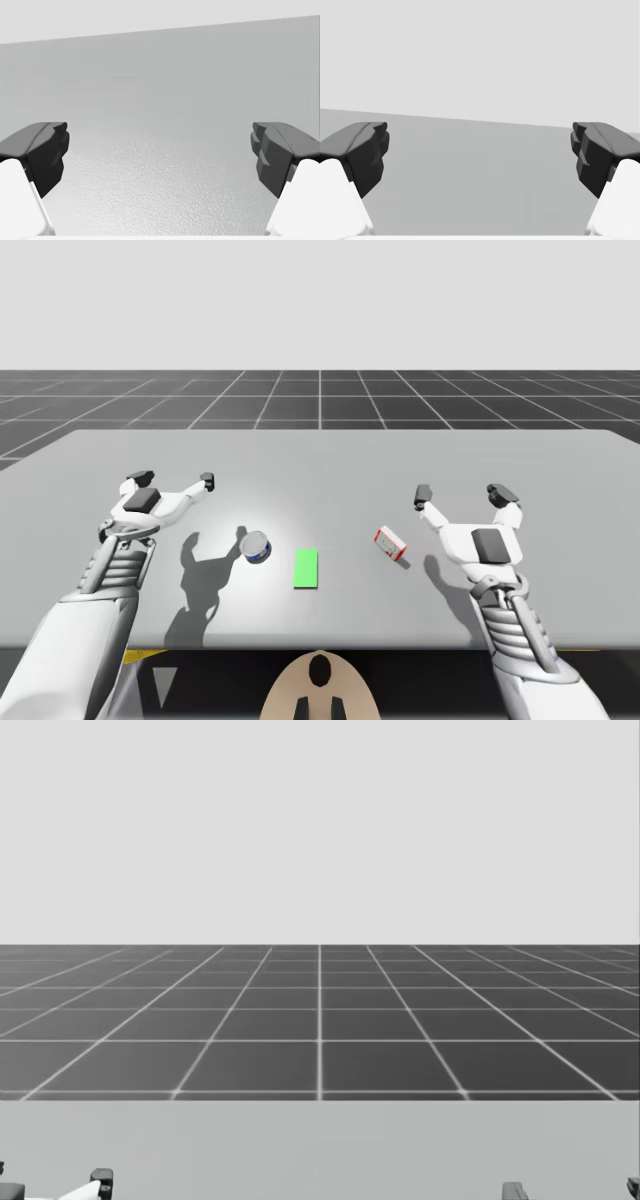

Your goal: Look at the card. If it is red, pick the object on the left. If it is green, pick the object on the right.

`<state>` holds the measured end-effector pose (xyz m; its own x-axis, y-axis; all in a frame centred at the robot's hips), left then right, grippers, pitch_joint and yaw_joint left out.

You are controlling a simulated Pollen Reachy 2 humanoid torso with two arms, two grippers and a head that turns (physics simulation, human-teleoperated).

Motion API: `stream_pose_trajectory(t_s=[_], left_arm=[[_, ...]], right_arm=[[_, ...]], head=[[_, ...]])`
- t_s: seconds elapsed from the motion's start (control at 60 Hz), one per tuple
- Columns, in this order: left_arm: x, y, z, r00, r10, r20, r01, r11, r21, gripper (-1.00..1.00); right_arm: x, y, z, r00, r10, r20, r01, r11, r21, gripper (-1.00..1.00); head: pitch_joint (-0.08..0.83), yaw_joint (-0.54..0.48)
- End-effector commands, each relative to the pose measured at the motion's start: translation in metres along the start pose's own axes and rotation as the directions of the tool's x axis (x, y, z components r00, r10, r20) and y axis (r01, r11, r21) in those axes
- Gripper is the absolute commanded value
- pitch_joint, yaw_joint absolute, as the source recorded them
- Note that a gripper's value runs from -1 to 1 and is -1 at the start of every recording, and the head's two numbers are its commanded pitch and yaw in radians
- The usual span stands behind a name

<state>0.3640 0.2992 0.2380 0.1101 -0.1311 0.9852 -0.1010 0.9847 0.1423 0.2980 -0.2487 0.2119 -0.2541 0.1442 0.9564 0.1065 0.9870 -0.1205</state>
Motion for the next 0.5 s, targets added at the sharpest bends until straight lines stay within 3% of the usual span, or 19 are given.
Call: stream_pose_trajectory(t_s=[0.017,0.183,0.5], left_arm=[[-0.0001,-0.0004,0.0003,1.000,-0.002,0.002,0.002,1.000,-0.001,-1.00],[0.0005,-0.0006,0.0009,1.000,0.000,0.002,0.000,1.000,-0.002,-1.00],[-0.0007,-0.0021,0.0007,1.000,-0.022,-0.007,0.022,1.000,-0.008,-1.00]], right_arm=[[-0.0001,0.0038,0.0027,0.999,-0.035,-0.006,0.035,0.999,-0.025,-1.00],[0.0014,0.0048,0.0014,0.999,-0.028,0.017,0.029,1.000,-0.010,-1.00],[-0.0024,0.0062,0.0006,1.000,-0.014,0.008,0.015,1.000,-0.002,-1.00]], head=[[0.010,0.00],[0.124,0.00],[0.509,0.02]])
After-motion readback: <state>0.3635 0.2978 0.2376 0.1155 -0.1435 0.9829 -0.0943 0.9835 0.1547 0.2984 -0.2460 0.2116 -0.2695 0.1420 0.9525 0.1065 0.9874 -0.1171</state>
